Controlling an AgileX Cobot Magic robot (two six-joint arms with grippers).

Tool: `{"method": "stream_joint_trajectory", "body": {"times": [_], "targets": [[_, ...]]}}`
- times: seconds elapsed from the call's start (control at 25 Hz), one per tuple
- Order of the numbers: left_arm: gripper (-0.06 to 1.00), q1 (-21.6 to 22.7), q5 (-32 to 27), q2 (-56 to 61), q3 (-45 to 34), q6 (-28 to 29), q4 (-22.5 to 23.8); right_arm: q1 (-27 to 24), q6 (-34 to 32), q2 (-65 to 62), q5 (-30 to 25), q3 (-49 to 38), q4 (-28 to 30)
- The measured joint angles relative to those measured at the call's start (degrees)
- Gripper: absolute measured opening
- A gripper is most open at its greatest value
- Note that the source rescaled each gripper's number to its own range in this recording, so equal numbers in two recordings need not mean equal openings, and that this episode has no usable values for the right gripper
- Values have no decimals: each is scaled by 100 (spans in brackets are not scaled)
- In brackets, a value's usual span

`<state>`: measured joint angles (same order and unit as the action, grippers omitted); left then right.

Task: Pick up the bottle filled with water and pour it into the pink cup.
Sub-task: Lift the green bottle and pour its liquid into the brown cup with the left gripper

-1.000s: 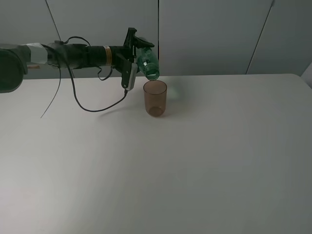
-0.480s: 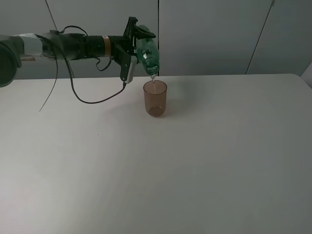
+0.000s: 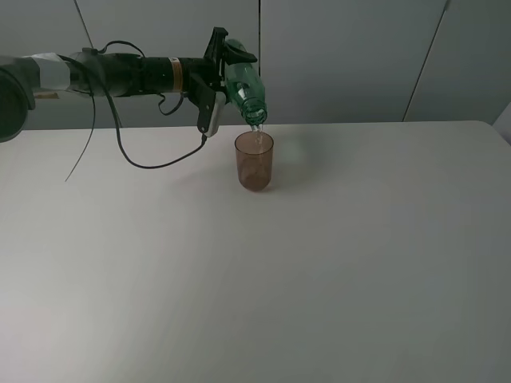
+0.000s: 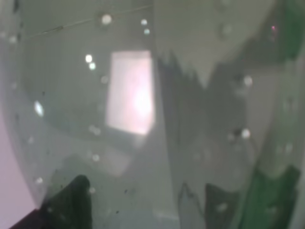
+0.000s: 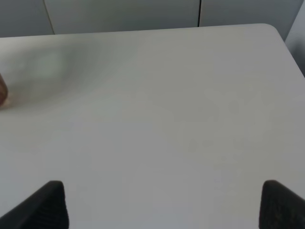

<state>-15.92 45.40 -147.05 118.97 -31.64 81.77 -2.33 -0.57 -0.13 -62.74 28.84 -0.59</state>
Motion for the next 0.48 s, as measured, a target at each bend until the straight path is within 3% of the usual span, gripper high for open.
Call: {"method": "stream_joint_trajectory", "body": {"times": [0.48], "targets": [[1,0,-106,0,0,0,146,0,0,0,0,0,0]]}}
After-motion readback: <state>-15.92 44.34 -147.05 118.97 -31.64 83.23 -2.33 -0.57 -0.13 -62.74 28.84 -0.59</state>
